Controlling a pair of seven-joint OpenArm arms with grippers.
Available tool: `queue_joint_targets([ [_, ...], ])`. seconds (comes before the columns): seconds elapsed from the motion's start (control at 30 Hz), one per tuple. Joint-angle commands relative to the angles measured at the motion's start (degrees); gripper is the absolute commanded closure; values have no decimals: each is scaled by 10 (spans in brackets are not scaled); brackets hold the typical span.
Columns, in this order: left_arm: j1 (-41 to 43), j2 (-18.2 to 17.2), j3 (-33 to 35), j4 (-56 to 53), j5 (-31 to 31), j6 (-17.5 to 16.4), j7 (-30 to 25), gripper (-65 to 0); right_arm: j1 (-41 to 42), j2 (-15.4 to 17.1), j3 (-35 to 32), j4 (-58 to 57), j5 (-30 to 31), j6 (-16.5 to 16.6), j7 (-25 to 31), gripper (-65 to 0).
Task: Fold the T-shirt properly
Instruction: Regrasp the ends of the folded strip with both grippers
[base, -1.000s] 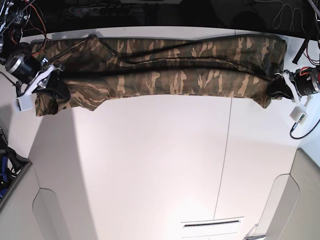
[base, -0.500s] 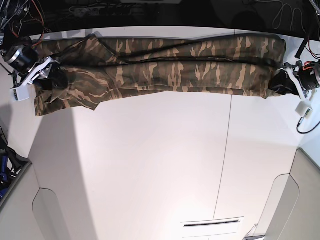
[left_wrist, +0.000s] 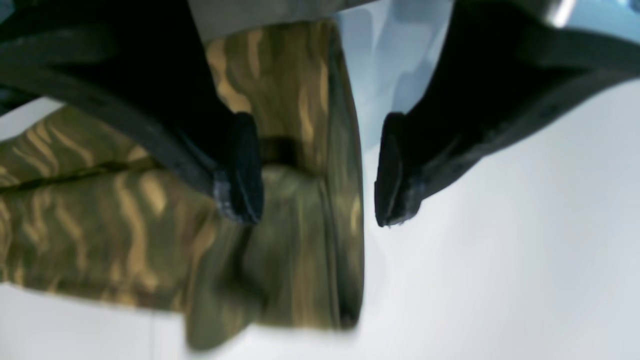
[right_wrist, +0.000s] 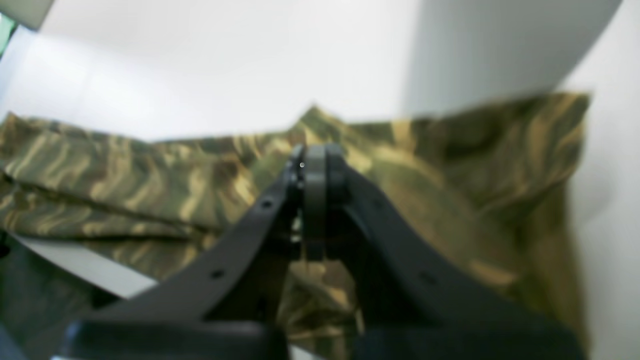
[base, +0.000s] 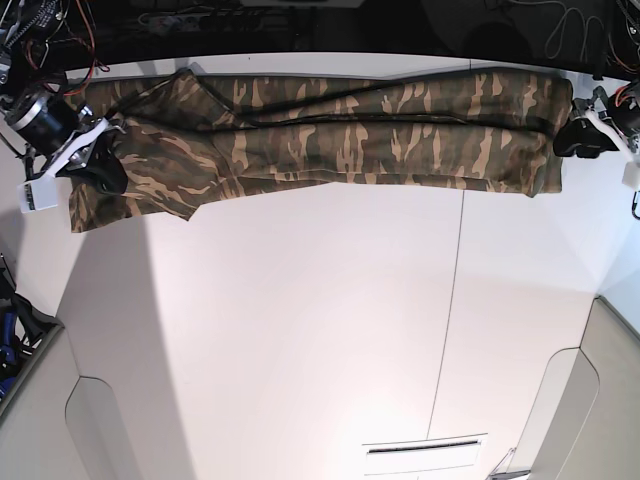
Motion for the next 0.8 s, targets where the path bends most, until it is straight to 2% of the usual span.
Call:
queue_joint_targets([
  [0.0, -1, -9, -2, 0, -13, -3, -19, -395, 1, 6, -8, -7, 2, 2, 13, 0],
  [0.17, -1, 1, 34, -26, -19, -3, -19, -395, 2, 6, -42, -78, 3, 2, 27, 0],
  [0.4, -1, 1, 71, -28, -44, -3, -17, -388, 2, 6, -47, -83, 28, 2, 24, 0],
  [0.43, -1, 1, 73, -28, -44, -3, -17, -362, 2, 6, -47, -83, 32, 2, 24, 0],
  [0.47, -1, 1, 75, -28, -44, -3, -18, -305, 2, 6, -47, -83, 35, 2, 24, 0],
  [0.57, -1, 1, 75, -28, -44, -3, -19, -49, 2, 6, -47, -83, 40, 2, 24, 0],
  [0.6, -1, 1, 75, -28, -48, -3, -21, 0, 2, 6, -47, -83, 40, 2, 24, 0],
  [0.77, -15, -3, 71, -27, -55, -3, -42, 0, 3, 6, -47, -76, 55, 2, 24, 0],
])
